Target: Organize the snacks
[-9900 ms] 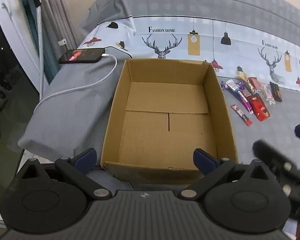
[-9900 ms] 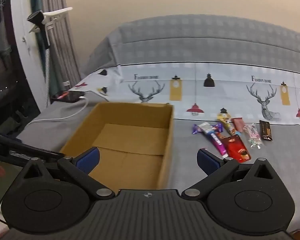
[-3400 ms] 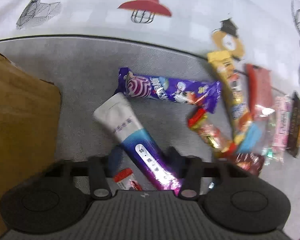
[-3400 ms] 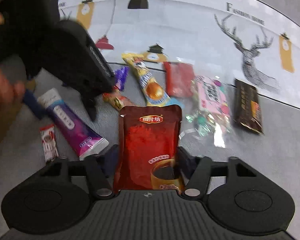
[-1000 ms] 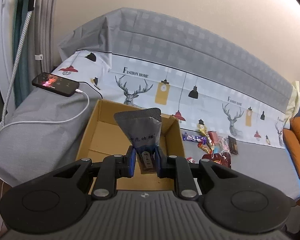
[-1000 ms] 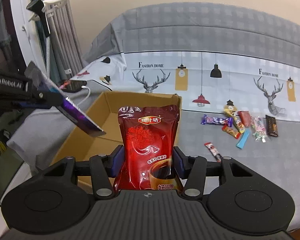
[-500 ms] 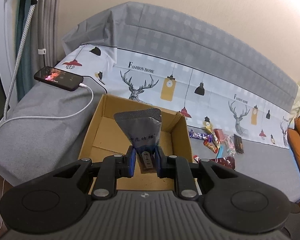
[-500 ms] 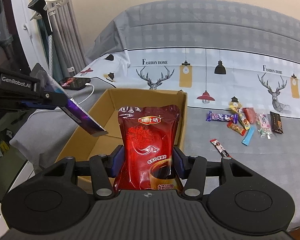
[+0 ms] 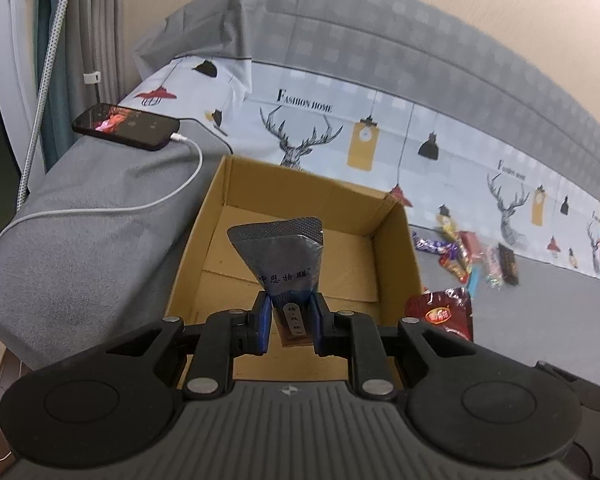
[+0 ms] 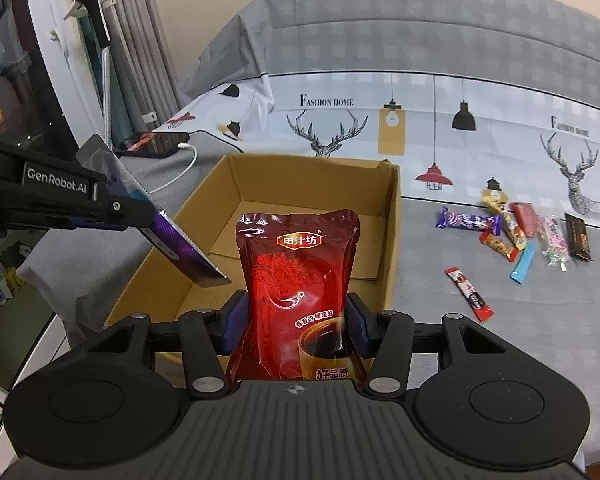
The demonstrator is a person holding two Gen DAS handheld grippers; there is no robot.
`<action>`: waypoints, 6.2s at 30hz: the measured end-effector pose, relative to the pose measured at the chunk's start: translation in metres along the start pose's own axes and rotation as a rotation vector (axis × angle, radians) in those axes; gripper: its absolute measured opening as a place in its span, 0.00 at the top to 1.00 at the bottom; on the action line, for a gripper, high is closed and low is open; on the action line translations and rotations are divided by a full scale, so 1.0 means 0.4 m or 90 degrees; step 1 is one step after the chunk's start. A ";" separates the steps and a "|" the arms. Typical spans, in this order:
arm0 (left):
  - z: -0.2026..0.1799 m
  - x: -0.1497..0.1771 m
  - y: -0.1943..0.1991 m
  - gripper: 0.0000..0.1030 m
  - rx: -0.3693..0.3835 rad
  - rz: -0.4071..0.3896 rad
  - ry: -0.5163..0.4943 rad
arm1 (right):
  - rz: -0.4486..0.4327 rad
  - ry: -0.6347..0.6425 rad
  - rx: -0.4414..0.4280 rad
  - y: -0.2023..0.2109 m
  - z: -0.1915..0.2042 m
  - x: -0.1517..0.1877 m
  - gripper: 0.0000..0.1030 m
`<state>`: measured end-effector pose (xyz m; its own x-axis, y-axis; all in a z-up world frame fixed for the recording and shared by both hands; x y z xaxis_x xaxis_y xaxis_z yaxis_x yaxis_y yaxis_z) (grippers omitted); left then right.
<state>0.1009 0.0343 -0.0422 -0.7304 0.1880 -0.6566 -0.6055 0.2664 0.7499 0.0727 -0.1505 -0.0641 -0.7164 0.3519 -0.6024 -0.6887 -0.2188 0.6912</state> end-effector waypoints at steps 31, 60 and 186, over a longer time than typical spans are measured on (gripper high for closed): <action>0.048 0.005 -0.280 0.28 -0.038 0.132 -0.037 | 0.086 0.019 0.019 -0.250 -0.024 -0.019 0.34; 0.025 0.217 0.095 0.00 -0.135 0.031 -0.015 | -0.049 0.033 0.040 0.107 0.074 0.093 0.00; -0.711 -0.221 -0.681 0.73 0.077 0.177 -0.305 | -0.116 -0.262 0.237 -0.300 -0.963 -0.125 0.91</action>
<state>0.2405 -0.3237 -0.1653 -0.6152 0.6675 -0.4195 -0.3494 0.2461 0.9041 0.1484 -0.4924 -0.2707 -0.4357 0.6951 -0.5718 -0.6581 0.1874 0.7293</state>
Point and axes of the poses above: each gripper's, at about its wrist camera, not at the fingertips, and y roughly against the way its jaws point, z to its left, x to its underside, the point moved 4 cm from there along -y, roughly the way its jaws point, and after that the axes turned 7 degrees about -y, right-handed, at the moved point
